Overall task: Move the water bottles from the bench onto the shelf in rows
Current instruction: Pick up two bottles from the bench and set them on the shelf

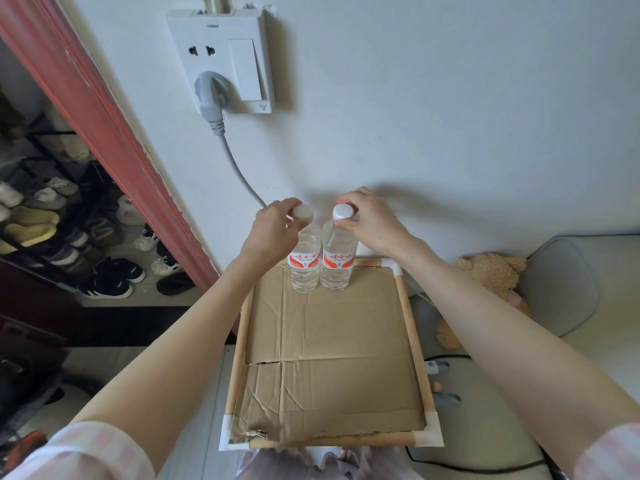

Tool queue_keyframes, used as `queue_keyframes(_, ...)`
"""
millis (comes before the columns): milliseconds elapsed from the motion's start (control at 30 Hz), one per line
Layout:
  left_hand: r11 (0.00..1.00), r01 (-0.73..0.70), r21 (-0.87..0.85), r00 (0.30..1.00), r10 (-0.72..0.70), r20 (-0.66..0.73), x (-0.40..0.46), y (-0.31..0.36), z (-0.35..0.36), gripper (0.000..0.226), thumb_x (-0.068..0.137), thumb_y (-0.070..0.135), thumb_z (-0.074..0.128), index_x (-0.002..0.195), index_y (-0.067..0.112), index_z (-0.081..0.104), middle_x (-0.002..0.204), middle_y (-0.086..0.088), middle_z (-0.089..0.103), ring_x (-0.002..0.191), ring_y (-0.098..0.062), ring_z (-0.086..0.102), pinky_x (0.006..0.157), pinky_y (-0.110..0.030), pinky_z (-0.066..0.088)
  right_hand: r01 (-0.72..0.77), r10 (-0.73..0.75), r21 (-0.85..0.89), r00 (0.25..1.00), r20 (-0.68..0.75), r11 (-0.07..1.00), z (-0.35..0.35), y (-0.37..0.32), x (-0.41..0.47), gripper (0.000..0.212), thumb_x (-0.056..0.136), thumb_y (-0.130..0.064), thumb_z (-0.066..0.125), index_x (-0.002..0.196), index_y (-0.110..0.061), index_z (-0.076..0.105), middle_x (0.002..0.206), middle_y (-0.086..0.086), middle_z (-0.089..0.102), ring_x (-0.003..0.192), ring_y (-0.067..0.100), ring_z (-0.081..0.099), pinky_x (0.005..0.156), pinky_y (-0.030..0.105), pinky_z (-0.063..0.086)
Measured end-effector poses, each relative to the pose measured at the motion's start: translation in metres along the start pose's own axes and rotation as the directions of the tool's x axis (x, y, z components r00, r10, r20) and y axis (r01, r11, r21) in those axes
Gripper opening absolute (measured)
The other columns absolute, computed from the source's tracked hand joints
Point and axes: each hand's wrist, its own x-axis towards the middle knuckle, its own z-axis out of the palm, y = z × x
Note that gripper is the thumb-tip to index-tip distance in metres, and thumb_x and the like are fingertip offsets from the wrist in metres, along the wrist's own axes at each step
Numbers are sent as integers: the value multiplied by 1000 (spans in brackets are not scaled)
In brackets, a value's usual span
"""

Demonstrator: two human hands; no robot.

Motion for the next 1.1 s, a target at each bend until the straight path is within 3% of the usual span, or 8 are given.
queue_keyframes(233,998,11,-65,999,-13,-39,-11,-1,1,36,88,27,54,121,13,49,111,-9,62,98,-23,60,82,-28,42,11,-10,35,999,-36,999,7,0,-7,36,79,-16,68,112,-9,55,112,11,51,104,26,51,93,40,44)
queue_keyframes(367,995,5,-99,999,-9,-41,-17,-1,1,31,88,20,55,117,13,45,112,-10,62,100,-25,59,84,-34,45,11,-5,66,995,-100,998,9,1,-14,38,79,-15,66,112,-7,49,114,10,54,102,25,52,88,35,44)
queue_keyframes(467,998,-70,8,998,70,8,-22,-5,-1,37,87,11,54,121,12,42,120,-13,57,104,-30,56,87,-39,46,68,-69,-17,991,-114,998,9,4,-23,35,85,-15,59,117,-6,49,120,11,55,105,27,53,88,32,40)
queue_keyframes(600,950,-190,249,980,167,110,-27,-11,-8,51,86,11,54,132,14,32,130,-15,47,107,-34,52,83,-44,47,132,-151,-230,987,-64,964,8,8,-35,49,89,-19,55,134,-11,37,139,5,43,121,26,45,96,39,41)
queue_keyframes(800,846,-249,472,963,162,217,-32,-6,-17,64,89,24,51,142,13,16,148,-8,26,133,-26,31,90,-43,45,108,-101,-389,994,38,915,3,3,-42,63,91,-28,51,144,-15,18,153,5,19,135,28,25,109,35,26)
queue_keyframes(967,826,-320,464,947,289,139,-44,-1,-22,62,87,25,56,139,6,28,147,-15,30,136,-33,28,104,-47,37,109,-124,-328,992,-25,938,2,-6,-58,60,92,-25,50,144,-17,20,154,4,16,136,28,21,112,37,22)
queue_keyframes(1100,842,-218,494,965,263,-22,-90,-5,-18,57,86,36,47,134,6,37,140,-17,41,131,-37,35,103,-49,36,249,-280,-316,958,-57,916,12,-5,-87,56,91,-26,53,140,-11,32,150,9,28,133,24,25,114,45,21)
